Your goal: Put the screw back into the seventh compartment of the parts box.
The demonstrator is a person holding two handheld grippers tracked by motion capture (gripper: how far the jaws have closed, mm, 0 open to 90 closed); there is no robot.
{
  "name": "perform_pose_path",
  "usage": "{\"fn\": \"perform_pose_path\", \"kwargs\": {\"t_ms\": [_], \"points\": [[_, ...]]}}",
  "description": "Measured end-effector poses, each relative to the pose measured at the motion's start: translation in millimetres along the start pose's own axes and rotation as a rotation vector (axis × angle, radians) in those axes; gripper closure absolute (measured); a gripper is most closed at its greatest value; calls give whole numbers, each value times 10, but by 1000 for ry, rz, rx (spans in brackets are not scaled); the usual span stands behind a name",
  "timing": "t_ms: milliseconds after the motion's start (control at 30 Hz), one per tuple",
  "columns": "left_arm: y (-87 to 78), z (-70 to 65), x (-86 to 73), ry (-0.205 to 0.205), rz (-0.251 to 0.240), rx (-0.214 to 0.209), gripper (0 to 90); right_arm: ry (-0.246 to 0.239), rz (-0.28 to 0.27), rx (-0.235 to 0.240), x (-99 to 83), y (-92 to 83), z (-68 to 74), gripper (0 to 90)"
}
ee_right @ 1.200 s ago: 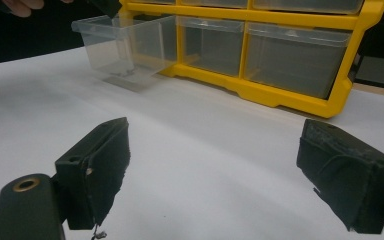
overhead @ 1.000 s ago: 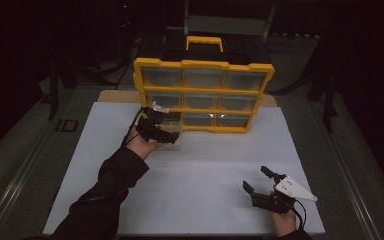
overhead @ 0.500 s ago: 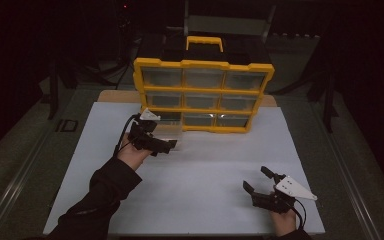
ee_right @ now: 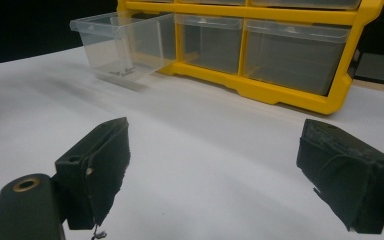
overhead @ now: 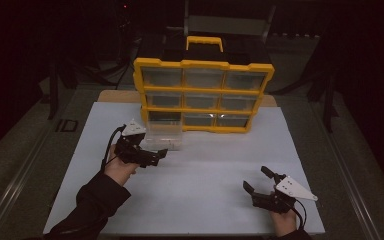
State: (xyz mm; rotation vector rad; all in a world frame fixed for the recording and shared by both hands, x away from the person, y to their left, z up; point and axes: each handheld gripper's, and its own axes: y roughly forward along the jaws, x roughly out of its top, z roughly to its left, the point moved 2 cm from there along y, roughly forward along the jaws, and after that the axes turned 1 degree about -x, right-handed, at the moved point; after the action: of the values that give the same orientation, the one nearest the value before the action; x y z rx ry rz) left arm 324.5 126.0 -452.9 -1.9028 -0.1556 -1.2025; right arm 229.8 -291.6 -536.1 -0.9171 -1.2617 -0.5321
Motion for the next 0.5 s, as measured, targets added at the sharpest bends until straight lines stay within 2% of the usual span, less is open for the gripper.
{"fn": "perform_pose_path", "kwargs": {"t_ms": [33,167,333,500], "points": [[-18,-5,-20,7,-14,-13,0,-1,0,-1,1,-1,0,139],[-74,-36,-107,33,-14,-38,0,-8,2,0,3,5,9,139],[-150,-66,-228,73,-59,-84,0,-10,1,1,6,5,14,139],[-211,-70,-348,68,-92,-118,0,-15,1,1,9,4,21,139]]}}
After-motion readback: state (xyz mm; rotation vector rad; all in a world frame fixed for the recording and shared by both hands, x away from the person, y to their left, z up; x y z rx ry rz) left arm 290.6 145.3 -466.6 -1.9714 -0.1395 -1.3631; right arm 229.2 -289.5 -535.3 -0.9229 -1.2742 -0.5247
